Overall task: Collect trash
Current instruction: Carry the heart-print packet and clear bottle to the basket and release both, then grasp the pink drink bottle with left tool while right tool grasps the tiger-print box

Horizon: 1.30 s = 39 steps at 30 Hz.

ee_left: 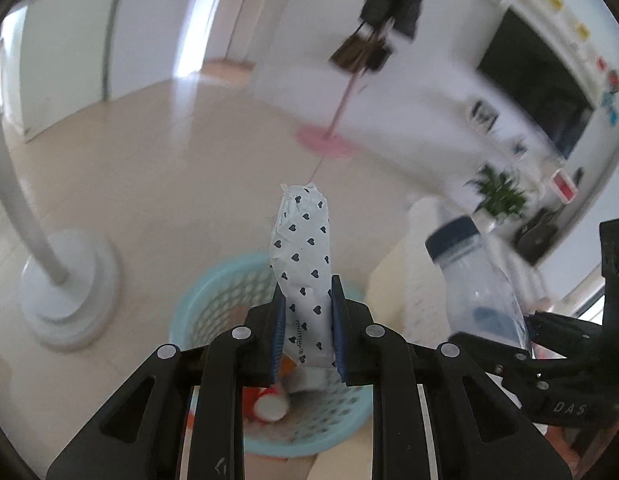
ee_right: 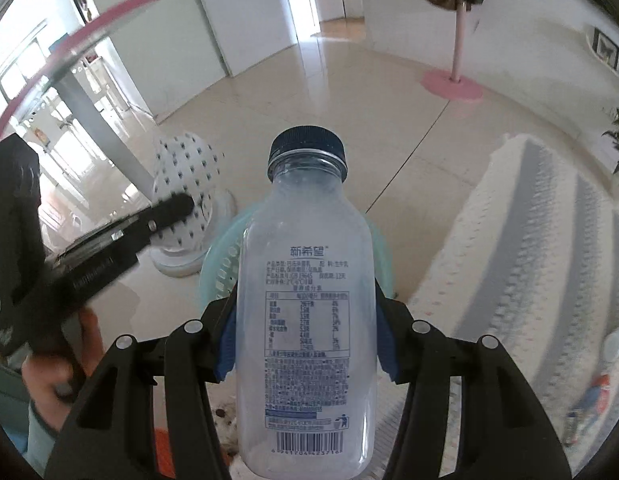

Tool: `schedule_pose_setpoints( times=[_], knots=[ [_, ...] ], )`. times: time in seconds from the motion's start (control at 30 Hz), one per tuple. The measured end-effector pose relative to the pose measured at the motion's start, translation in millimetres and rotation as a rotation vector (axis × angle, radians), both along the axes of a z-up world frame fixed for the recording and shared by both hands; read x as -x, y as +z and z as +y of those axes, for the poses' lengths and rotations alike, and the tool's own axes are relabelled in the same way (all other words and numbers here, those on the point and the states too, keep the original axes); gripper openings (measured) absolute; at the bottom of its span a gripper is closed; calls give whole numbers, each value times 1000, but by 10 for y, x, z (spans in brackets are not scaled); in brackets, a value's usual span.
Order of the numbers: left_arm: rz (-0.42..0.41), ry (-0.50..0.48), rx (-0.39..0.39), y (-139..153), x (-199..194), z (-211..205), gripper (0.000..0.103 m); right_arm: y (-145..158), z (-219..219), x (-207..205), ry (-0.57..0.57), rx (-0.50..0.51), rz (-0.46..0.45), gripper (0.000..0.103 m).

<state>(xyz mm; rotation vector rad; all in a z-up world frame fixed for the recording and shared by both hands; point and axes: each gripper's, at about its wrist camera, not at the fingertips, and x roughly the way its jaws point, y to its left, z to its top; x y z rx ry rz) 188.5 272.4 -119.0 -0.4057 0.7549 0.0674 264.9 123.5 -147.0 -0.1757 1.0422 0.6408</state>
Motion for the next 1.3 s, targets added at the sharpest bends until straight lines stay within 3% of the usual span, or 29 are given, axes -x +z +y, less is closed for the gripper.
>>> schedule_pose_setpoints(
  times=[0.13, 0.27, 0.5, 0.63, 0.8, 0.97, 1.13, 1.3],
  knots=[
    [43, 7, 43, -96, -55, 89, 26, -312, 241, -81, -15, 19, 66, 52],
    [33, 18, 32, -64, -34, 117, 45, -562, 297, -161, -38, 35, 107, 53],
    [30, 21, 17, -53, 11, 76, 51, -855, 183, -208, -85, -5, 216, 56],
    [22, 22, 19, -22, -3, 25, 51, -803, 94, -194, -87, -36, 225, 56],
    [-31, 10, -5, 107, 11, -96, 51, -624, -41, -141, -73, -46, 164, 56],
    [-151, 26, -28, 364, 91, -295, 49, -187, -468, -19, -110, -75, 9, 56],
    [-211, -21, -45, 480, 72, -670, 49, 180, -1341, 163, -269, -55, -162, 56],
    [-210, -96, -62, 456, -64, -1138, 49, 198, -2239, 366, -426, 7, -243, 64]
  ],
)
